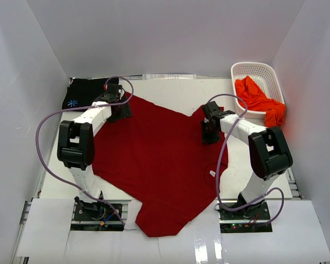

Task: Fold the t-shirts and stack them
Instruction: Flatten out the tshirt

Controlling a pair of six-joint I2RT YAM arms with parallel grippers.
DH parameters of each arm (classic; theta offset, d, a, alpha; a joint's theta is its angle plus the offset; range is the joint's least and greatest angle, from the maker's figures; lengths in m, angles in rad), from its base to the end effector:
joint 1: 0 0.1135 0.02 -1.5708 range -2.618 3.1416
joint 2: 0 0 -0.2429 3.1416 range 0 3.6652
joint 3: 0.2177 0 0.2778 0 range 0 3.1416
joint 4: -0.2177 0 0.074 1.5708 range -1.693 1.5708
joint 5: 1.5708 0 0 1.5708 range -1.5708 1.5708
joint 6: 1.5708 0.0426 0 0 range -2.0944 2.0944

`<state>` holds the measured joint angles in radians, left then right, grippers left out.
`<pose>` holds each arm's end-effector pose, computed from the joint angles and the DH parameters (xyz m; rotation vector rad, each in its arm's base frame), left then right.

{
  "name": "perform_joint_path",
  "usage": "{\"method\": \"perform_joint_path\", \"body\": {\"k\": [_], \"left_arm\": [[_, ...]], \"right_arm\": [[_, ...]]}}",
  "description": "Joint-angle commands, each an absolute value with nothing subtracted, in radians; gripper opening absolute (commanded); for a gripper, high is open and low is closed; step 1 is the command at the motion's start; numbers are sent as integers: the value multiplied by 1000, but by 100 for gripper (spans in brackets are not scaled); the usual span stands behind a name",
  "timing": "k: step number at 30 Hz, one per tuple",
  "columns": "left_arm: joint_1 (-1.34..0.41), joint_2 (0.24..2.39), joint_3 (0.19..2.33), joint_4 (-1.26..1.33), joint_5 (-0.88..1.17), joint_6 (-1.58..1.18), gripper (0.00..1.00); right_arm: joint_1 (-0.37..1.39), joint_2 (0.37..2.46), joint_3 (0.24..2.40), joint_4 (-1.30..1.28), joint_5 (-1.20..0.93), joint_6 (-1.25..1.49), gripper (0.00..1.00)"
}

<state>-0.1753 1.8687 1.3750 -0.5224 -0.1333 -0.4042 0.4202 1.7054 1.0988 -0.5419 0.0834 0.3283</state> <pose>0.4143 -0.0676 0.1712 -0.3424 2.5505 -0.0447 0.3277 0.1425 0.1426 -0.1005 2.7148 0.1074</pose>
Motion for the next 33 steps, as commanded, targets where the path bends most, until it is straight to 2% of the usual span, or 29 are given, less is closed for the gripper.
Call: {"method": "perform_joint_path", "body": {"k": [1, 14, 23, 33], "left_arm": [[-179, 1879, 1365, -526, -161, -405, 82], [-198, 1928, 1304, -557, -209, -426, 84], [-201, 1888, 1217, -581, -207, -456, 84], [-221, 1749, 1045, -572, -216, -569, 85]], "right_arm": [[420, 1750, 1121, -531, 118, 324, 32], [348, 1810, 1132, -528, 101, 316, 32], [308, 1874, 1173, -526, 84, 287, 32], [284, 2057, 1390, -564, 58, 276, 32]]}}
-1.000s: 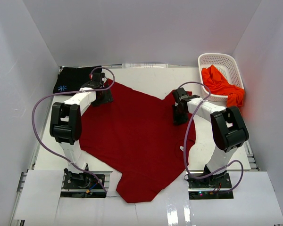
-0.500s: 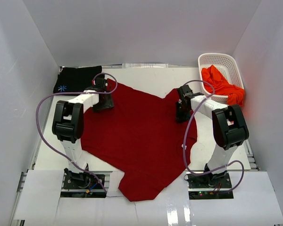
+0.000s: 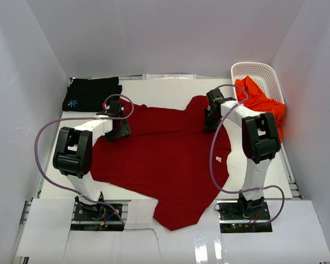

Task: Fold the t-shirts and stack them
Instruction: Flatten out the tshirt

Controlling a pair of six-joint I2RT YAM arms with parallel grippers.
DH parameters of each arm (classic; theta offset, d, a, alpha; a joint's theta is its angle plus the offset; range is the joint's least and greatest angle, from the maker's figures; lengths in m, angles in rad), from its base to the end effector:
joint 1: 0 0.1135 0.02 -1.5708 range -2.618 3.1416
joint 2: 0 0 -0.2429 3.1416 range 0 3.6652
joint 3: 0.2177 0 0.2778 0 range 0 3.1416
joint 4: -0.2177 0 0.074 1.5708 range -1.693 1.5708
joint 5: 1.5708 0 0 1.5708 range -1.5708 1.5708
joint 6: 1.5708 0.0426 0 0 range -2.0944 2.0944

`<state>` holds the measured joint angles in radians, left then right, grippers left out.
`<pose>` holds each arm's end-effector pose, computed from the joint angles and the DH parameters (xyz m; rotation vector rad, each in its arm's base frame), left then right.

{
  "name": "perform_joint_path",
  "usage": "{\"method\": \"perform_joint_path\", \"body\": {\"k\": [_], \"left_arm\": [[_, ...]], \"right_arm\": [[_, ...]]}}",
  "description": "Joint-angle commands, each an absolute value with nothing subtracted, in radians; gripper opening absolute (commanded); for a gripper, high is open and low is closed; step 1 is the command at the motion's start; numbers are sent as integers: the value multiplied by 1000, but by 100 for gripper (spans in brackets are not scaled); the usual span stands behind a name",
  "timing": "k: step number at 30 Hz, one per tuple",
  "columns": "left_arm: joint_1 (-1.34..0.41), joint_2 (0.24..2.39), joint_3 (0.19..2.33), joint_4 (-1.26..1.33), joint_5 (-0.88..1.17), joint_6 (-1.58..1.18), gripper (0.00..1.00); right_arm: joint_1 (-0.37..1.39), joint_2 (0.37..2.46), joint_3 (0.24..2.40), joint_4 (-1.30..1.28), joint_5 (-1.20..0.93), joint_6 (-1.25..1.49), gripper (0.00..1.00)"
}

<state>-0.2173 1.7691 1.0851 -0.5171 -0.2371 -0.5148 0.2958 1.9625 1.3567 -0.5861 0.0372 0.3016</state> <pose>0.3514 -0.0673 0.1191 -0.4615 2.6721 0.1201 0.3955 0.1189 0.1246 0.0179 2.7667 0.1069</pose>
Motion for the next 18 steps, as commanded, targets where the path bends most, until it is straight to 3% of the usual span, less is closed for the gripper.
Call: {"method": "perform_joint_path", "body": {"k": [1, 18], "left_arm": [[-219, 1755, 1048, -569, -212, -574, 85], [-235, 2130, 1517, -592, -173, -615, 87]], "right_arm": [[281, 2071, 1425, -566, 58, 276, 32], [158, 2305, 1819, -686, 15, 248, 35]]}}
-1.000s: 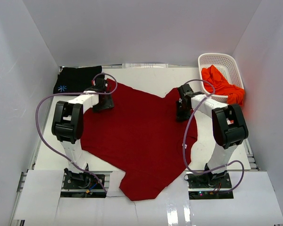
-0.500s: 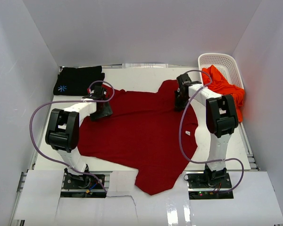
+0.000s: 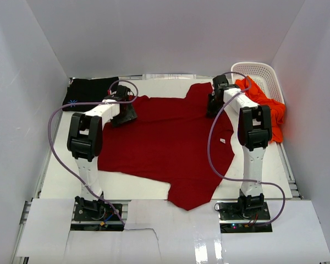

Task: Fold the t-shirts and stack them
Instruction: Flatten out the tshirt

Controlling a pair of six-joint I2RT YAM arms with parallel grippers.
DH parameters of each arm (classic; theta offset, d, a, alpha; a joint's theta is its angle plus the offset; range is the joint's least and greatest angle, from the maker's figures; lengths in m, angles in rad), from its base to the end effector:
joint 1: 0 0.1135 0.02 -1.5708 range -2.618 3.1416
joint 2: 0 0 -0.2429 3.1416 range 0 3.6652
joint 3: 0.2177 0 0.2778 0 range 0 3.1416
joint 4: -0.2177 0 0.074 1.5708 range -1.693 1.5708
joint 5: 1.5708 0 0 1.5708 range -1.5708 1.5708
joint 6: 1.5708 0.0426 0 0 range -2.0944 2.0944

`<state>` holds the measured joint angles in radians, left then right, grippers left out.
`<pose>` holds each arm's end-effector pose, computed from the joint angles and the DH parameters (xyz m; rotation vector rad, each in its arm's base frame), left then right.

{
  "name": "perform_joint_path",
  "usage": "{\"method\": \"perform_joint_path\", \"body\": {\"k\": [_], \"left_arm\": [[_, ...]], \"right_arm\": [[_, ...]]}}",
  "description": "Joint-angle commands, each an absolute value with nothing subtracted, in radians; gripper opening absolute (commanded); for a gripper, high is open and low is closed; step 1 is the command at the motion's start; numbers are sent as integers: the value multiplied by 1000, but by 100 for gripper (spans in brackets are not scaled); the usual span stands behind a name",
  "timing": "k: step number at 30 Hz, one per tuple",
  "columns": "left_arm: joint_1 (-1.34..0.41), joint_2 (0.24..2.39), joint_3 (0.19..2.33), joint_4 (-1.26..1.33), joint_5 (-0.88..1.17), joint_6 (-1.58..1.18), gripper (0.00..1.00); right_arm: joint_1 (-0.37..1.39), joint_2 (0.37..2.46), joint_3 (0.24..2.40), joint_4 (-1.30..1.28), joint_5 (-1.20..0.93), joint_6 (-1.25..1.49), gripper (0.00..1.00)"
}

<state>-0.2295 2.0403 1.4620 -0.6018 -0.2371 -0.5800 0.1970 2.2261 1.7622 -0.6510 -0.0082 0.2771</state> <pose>0.4247 -0.0889 0.1254 -0.5314 2.6378 0.0849 0.4793 0.0960 0.1337 0.1054 2.6939 0.1576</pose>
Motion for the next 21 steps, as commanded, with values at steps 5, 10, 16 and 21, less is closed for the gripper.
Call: {"method": "perform_joint_path", "body": {"k": [5, 10, 16, 21], "left_arm": [[-235, 2183, 1566, -600, -157, -620, 87], [-235, 2177, 1543, -600, -141, -637, 87], [-236, 2148, 1502, -586, -147, -635, 88], [-239, 2094, 1413, -569, -137, -643, 87]], "right_arm": [[143, 2374, 1916, -693, -43, 245, 36], [137, 2485, 2150, -761, -64, 241, 39], [133, 2530, 2197, -759, -117, 250, 39], [135, 2448, 2007, -727, -114, 249, 39]]}}
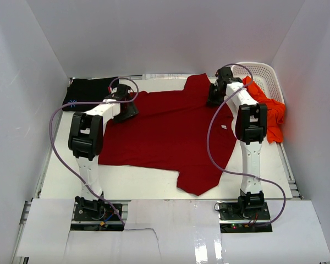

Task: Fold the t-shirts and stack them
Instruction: Flatten out the tshirt

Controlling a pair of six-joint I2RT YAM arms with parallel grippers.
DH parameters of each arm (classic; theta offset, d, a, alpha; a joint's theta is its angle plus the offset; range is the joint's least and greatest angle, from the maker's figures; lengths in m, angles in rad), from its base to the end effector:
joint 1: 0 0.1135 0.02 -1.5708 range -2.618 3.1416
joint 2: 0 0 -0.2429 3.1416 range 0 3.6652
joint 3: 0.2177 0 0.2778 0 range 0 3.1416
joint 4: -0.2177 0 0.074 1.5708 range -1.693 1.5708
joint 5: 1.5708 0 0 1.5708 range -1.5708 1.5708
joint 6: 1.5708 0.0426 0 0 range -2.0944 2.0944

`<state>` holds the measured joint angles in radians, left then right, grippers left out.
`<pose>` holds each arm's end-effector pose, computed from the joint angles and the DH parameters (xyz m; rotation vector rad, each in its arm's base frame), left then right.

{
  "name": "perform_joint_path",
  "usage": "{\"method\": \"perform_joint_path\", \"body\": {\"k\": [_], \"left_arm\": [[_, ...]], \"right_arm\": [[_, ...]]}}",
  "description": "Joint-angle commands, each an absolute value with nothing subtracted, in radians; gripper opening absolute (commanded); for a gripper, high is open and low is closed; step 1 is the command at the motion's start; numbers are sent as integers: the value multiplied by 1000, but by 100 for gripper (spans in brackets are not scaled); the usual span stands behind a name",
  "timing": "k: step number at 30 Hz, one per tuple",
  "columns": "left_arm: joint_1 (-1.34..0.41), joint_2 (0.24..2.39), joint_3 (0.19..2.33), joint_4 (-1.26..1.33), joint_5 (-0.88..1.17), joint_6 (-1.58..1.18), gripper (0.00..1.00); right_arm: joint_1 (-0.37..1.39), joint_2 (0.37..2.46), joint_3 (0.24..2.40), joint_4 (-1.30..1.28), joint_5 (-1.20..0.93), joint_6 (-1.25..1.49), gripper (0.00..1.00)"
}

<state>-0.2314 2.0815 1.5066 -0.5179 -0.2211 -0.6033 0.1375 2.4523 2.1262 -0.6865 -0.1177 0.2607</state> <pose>0.4422 -0.0946 0.1257 -0.5535 2.5594 0.0071 0.5394 0.0797 0.1393 0.1163 2.5993 0.2977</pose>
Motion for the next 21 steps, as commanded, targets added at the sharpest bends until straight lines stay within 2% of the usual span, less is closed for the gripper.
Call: {"method": "perform_joint_path", "body": {"k": [1, 7, 21], "left_arm": [[-242, 2067, 1395, -563, -138, -644, 87], [-256, 1965, 1253, -546, -135, -655, 88], [-359, 1646, 901, -535, -104, -735, 88]], "right_arm": [[135, 2425, 1961, -715, -112, 249, 39], [138, 2156, 1541, -546, -143, 265, 38], [198, 1905, 1264, -566, -77, 248, 39]]}}
